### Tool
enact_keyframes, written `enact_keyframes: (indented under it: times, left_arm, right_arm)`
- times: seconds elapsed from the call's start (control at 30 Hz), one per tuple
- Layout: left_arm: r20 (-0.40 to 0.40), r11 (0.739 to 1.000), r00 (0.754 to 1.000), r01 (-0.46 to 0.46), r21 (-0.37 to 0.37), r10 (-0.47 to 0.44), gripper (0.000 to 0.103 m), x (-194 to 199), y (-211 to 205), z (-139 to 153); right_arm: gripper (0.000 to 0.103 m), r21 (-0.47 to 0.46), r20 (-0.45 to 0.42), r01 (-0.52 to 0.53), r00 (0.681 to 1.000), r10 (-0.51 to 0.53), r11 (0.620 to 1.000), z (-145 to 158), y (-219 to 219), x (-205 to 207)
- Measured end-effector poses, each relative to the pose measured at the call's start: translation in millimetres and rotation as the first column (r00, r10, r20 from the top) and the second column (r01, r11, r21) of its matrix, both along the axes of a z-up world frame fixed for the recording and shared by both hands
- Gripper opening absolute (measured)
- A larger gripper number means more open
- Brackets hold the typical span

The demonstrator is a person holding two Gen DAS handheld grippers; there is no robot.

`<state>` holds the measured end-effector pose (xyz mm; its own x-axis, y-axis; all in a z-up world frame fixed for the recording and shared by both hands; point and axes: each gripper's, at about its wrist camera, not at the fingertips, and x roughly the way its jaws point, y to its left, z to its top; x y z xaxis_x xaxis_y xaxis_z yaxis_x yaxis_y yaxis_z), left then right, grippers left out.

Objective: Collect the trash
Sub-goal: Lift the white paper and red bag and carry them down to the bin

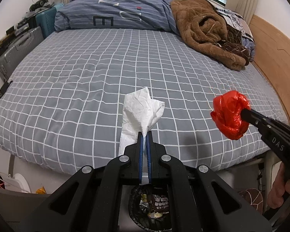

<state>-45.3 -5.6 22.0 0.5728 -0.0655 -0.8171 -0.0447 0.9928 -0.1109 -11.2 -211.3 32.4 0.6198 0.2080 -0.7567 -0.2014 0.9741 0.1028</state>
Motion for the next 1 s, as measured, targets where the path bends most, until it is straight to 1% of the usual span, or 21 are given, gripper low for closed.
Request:
enact_keyframes:
  times: [0.5, 1.0]
  left_arm:
    - [0.019, 1.0, 1.0, 0.016, -0.01, -0.016, 0.003, -39.8, -15.5, 10.5]
    - [-0.01, 0.998, 0.999, 0.052, -0.043, -0.053, 0.003, -81.4, -27.6, -12.7]
  right_arm:
    - [0.01, -0.001, -0.024, -0.012, 1.0, 0.012, 1.0, -8.8, -6.7, -54.4]
    - [0.01, -0.019, -0.059, -0.003, 0.998, 0.002, 1.0, -31.4, -12.5, -106.4]
